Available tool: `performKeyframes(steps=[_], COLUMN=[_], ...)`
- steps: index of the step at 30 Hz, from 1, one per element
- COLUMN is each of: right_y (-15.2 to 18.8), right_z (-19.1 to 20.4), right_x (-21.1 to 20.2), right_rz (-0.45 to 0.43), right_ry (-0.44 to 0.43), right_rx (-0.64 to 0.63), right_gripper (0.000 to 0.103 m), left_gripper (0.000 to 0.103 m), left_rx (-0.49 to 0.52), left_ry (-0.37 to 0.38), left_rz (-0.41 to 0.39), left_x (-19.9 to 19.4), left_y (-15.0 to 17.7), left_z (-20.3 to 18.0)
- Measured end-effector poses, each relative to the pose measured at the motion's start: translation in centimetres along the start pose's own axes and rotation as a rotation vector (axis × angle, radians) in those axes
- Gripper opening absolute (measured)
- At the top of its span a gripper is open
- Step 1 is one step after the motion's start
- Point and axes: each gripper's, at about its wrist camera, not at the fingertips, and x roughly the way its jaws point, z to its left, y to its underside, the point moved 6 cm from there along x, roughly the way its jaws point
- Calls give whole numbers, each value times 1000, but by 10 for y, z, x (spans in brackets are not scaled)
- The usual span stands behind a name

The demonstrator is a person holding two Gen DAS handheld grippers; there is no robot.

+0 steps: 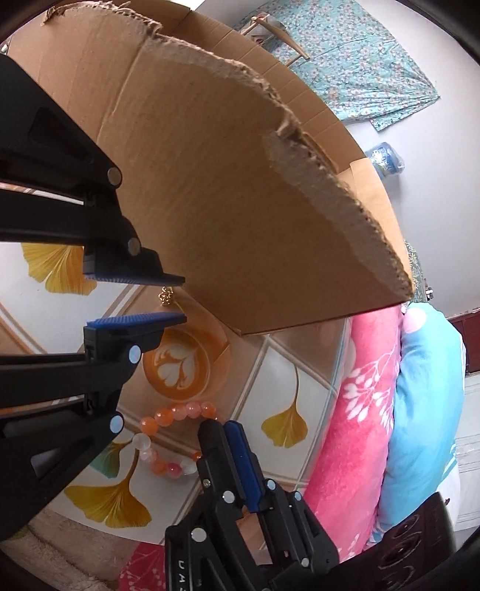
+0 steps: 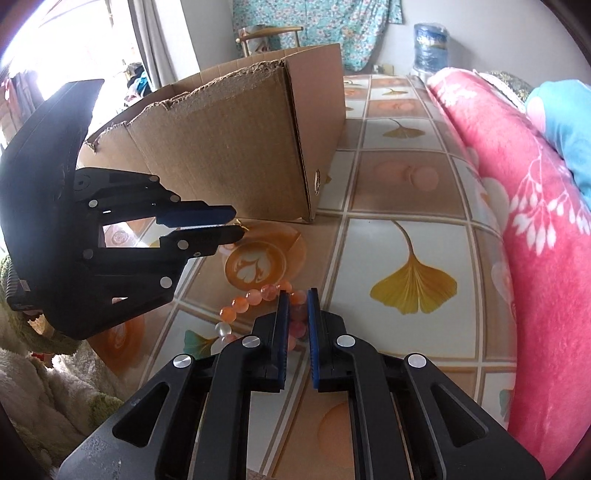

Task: Organize jewelry
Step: 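Close the right gripper on the orange bead bracelet, then carry the orange bracelet into the box and open the right gripper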

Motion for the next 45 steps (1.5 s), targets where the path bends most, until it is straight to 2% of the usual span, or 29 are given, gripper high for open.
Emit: performKeyframes(steps=[3,8,16,28,45], right_y=[-1,-1,-2,-6,-32], right_z=[-2,-3,-6,-1,21], right_x=[1,0,0,-2,-29], right_rz=[-4,-8,-13,-19,-106], right_ry=[-6,-14,-36,-60,-77], right_rx=[10,23,46,56,35], right_gripper=[8,8,8,7,7], left_gripper=[13,3,2,2,2], left_rx=[-9,-11,-28,-116,-231], left_ry=[11,41,45,-2,-58], left_rz=[1,3,8,-5,-113], left_x=[1,1,-3,-39,-92], left_y=[-1,-1,4,25,37], left_z=[1,0,-2,16,48])
